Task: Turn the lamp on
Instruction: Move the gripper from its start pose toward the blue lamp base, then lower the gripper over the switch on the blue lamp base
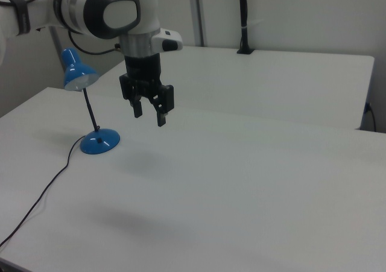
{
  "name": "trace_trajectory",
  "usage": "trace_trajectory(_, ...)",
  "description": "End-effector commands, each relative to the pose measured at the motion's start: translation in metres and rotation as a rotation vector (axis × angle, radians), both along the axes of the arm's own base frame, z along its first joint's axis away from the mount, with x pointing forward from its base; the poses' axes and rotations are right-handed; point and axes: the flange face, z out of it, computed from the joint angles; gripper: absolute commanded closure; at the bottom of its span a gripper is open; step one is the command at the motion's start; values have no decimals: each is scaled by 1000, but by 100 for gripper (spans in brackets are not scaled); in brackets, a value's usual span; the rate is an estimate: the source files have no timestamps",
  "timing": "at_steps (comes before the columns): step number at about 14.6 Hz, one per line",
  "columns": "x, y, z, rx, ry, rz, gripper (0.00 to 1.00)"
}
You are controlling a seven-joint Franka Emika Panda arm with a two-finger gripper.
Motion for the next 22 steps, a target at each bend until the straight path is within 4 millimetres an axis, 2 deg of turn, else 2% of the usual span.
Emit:
trace_trajectory(1, -5, 2, 4, 26, -5, 57, 55)
trace_trajectory(3, -4, 6, 6, 87, -30, 134, 90)
trace_trajectory(4, -3, 9, 7, 122, -46, 181, 100)
trace_trajectory(6, -1, 31, 1, 157, -53, 316, 100)
trace_trajectory(9, 15, 81, -20, 137, -124, 476, 100)
trace_trajectory(12, 31, 119, -58, 122, -216, 625, 100)
trace_trajectory(14, 41, 146, -77, 139, -272, 694, 100)
trace_trajectory(15, 46, 176, -90, 147, -292, 745, 100)
trace_trajectory(16, 52, 183, -101, 143, -302, 753, 100)
trace_trajectory(17, 58, 209, -117, 144, -317, 787, 100)
trace_trajectory(22, 68, 264, -167, 151, -336, 854, 100)
